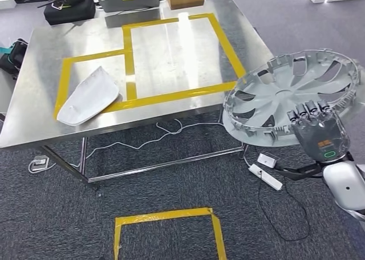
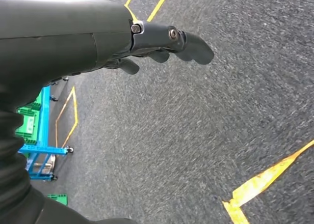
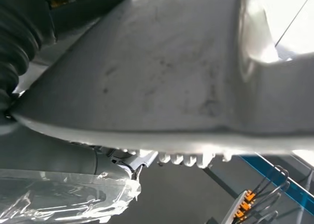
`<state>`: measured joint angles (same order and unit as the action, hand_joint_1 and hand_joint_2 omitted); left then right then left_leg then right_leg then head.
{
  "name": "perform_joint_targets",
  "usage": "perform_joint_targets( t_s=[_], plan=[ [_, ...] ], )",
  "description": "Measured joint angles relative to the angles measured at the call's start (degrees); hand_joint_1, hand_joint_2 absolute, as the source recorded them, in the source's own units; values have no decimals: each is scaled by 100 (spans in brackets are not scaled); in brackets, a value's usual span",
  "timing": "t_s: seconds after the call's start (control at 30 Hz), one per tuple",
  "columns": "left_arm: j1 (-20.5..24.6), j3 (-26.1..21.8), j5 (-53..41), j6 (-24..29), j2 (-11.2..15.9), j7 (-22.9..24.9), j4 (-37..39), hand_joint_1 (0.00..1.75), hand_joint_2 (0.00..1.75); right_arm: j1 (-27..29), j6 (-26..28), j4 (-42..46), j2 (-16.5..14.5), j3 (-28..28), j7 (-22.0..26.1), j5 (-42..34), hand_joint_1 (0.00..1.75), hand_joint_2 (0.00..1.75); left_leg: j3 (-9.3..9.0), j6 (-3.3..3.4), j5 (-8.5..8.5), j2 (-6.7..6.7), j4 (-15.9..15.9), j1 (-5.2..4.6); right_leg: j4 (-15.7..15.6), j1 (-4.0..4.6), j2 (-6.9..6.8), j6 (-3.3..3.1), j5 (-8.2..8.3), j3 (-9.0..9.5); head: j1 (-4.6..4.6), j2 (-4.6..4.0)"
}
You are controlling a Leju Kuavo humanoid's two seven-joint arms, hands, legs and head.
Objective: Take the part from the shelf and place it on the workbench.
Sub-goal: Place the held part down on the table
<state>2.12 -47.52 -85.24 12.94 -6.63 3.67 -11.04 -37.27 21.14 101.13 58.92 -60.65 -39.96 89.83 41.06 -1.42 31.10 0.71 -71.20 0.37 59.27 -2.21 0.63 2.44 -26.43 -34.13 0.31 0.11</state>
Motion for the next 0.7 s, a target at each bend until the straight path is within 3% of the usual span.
perform_joint_targets(
  t_s=[0.03,0.07,0.1,0.17,0.2,0.23,0.33,0.4,0.43,0.5,0.53,0.57,0.6,0.67,0.7],
  plan=[
    [-4,0,0,0,-4,14,1,0,175,11,-1,3,1,2,0,1,175,175,208,4,-1,-8,-251,0,0,2,-10,-7,-33,34,-2,0],
    [-11,0,0,0,-8,29,1,0,175,26,-1,9,1,2,1,1,175,175,319,18,-121,-9,-300,-1,0,2,-16,-5,-71,79,-1,0],
    [-17,0,1,1,-9,43,1,0,175,40,-1,18,1,2,1,1,175,175,309,42,-352,-10,-118,-6,-1,0,-24,3,-112,131,-2,0],
    [-21,0,1,8,-7,68,1,0,175,52,-7,37,1,7,1,1,175,175,70,105,-882,-26,600,-31,-3,0,-36,42,-201,236,-1,0],
    [-19,0,2,14,-4,73,1,0,175,54,-12,43,1,11,0,1,175,175,-65,134,-1013,-39,930,-50,-3,8,-37,77,-241,265,-3,0],
    [-15,0,3,23,-2,76,1,0,175,58,-17,45,2,17,-1,1,175,175,-154,153,-1043,-51,1140,-64,-12,15,-37,115,-273,280,-3,0],
    [-11,-1,4,56,-2,77,0,0,175,93,-28,62,5,39,0,1,175,175,-233,200,-910,-42,1292,-66,-92,18,-60,215,-331,322,-4,0],
    [-18,-2,4,69,-9,77,0,0,175,110,-36,84,9,61,-1,1,175,175,-303,264,-873,-12,1342,-48,83,29,-71,220,-463,249,8,0],
    [-19,-2,4,74,-12,77,0,0,175,117,-41,91,11,73,-1,1,175,175,-344,295,-851,0,1358,-42,374,48,-63,198,-593,92,16,0],
    [-16,-2,4,83,-15,76,1,0,175,138,-51,94,14,84,-2,2,175,175,-409,345,-784,22,1359,-62,1194,106,-35,149,-858,-395,24,0],
    [-18,-2,4,85,-15,76,1,0,175,155,-55,94,14,82,-1,2,175,175,-452,359,-747,31,1359,-73,1495,130,-24,139,-886,-616,23,0],
    [-23,-2,4,86,-18,75,1,0,175,170,-56,94,14,80,-1,2,175,175,-504,368,-705,42,1358,-83,1591,146,-17,139,-791,-747,23,0],
    [-28,-2,4,86,-21,75,1,0,175,181,-57,94,14,78,0,1,175,175,-567,369,-660,55,1356,-90,1448,155,-15,141,-571,-762,23,0],
    [-32,-2,4,86,-22,75,1,0,175,187,-56,93,14,79,-1,1,175,175,-711,350,-560,82,1354,-97,732,157,-15,152,-16,-541,23,0],
    [-29,-2,4,88,-19,75,1,0,175,180,-56,93,15,80,-1,1,175,175,-755,328,-517,98,1340,-107,380,157,-13,148,152,-389,24,0]
  ],
)
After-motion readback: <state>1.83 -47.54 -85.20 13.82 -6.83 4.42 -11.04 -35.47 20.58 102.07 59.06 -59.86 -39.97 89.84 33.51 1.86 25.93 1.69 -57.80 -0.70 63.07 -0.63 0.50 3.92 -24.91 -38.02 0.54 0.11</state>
